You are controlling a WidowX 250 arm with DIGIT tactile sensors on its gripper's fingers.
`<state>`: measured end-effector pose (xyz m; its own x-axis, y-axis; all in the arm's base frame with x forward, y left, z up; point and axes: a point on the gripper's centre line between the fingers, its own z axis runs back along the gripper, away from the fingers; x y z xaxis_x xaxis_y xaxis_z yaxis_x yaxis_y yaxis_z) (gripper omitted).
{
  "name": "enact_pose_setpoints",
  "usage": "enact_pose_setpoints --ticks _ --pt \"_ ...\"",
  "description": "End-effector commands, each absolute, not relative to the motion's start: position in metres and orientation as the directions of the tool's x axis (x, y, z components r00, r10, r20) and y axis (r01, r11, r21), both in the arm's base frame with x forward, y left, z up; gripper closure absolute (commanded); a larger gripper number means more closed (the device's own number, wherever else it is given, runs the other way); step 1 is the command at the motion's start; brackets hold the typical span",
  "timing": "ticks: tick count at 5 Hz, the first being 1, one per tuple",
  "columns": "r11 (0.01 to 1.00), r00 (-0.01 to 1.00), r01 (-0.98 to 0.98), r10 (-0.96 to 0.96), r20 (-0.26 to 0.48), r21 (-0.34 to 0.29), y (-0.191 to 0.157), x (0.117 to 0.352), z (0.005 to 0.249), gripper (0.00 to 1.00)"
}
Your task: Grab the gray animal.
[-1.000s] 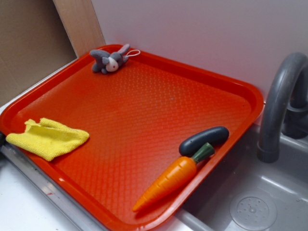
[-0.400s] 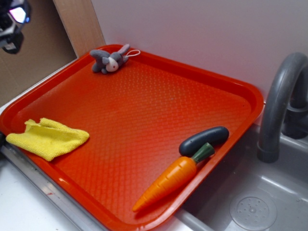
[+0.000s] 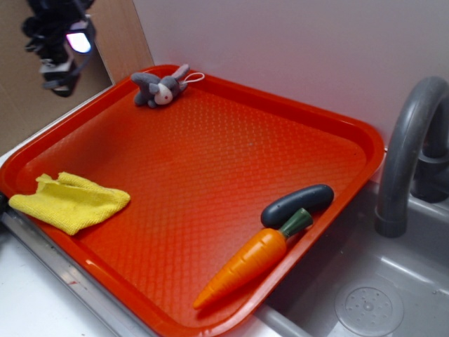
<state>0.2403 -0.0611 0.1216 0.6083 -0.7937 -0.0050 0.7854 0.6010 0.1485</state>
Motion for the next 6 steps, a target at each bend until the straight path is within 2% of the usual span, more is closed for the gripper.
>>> enact_pose_setpoints --ticks 1,2,3,5,6 --pt "0.683 0.684 0.723 -0.729 0.03 0.106 -0.065 0.289 0.105 0.0" --pt "0.666 0.669 0.737 -0.743 0.021 0.116 -0.069 0.308 0.088 0.0" --pt "0.641 0.649 0.755 -0.76 -0.019 0.138 -0.07 0.319 0.071 0.0" --pt "0.612 0.63 0.777 -0.762 -0.153 0.151 -0.059 0.317 0.041 0.0" --pt "0.662 0.684 0.728 -0.718 -0.131 0.176 -0.06 0.318 0.052 1.0"
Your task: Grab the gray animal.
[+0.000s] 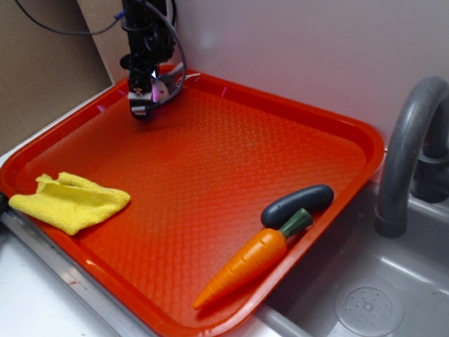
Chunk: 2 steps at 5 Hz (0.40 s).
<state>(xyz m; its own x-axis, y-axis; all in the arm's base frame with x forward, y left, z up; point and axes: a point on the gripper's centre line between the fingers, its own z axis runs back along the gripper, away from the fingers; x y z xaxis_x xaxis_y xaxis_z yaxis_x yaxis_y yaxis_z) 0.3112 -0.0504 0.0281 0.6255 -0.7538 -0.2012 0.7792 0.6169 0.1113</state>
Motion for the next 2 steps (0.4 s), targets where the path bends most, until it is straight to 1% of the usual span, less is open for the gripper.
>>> enact_pose_setpoints --ticks 1,2 --pt "0.707 0.743 0.667 -0.655 -0.137 0.235 -0.073 0.311 0.07 1.0" --pt "0.853 0.889 0.454 -0.453 -0.07 0.258 -0.099 0.28 0.121 1.0"
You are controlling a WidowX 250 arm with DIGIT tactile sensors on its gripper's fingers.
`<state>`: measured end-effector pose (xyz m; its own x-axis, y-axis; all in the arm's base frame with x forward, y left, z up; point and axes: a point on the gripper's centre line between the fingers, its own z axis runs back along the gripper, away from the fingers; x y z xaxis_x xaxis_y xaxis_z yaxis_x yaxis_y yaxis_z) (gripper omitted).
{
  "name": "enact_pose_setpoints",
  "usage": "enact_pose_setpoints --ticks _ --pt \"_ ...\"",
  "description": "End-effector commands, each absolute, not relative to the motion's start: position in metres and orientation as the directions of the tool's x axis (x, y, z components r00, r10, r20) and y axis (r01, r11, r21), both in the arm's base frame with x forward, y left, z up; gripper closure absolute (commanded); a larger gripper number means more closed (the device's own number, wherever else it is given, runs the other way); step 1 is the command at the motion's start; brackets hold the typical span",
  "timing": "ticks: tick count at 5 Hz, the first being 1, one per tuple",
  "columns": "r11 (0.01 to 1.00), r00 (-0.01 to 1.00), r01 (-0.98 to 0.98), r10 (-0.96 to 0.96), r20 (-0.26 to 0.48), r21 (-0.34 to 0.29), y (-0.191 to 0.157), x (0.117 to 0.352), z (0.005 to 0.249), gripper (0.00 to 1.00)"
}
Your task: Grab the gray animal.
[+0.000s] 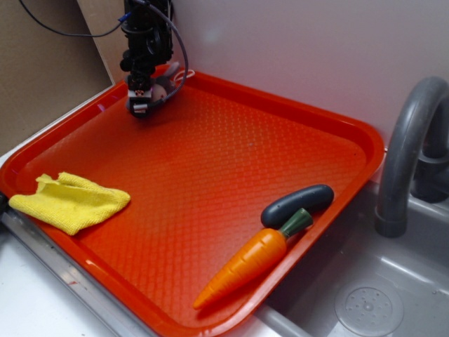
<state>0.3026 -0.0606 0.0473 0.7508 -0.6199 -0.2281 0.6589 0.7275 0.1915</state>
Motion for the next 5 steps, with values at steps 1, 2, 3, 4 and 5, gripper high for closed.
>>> enact_pose_setpoints --ticks 1,2,3,4,5 --pt "0.9 0.939 0.343 -0.337 -0.068 0.27 -0.118 0.256 0.168 1.0" --pt "0.959 0.988 0.157 -0.148 -0.054 0.238 -0.138 0.23 0.197 1.0" --pt "0.996 0.998 0.024 -0.019 -0.065 0.089 -0.152 0.212 0.225 1.0" --pt "0.997 0.999 -0.033 0.034 -0.007 0.064 -0.165 0.202 0.25 1.0" --pt "1.0 0.999 -0.024 0.023 -0.033 -0.015 -0.155 0.199 0.246 1.0"
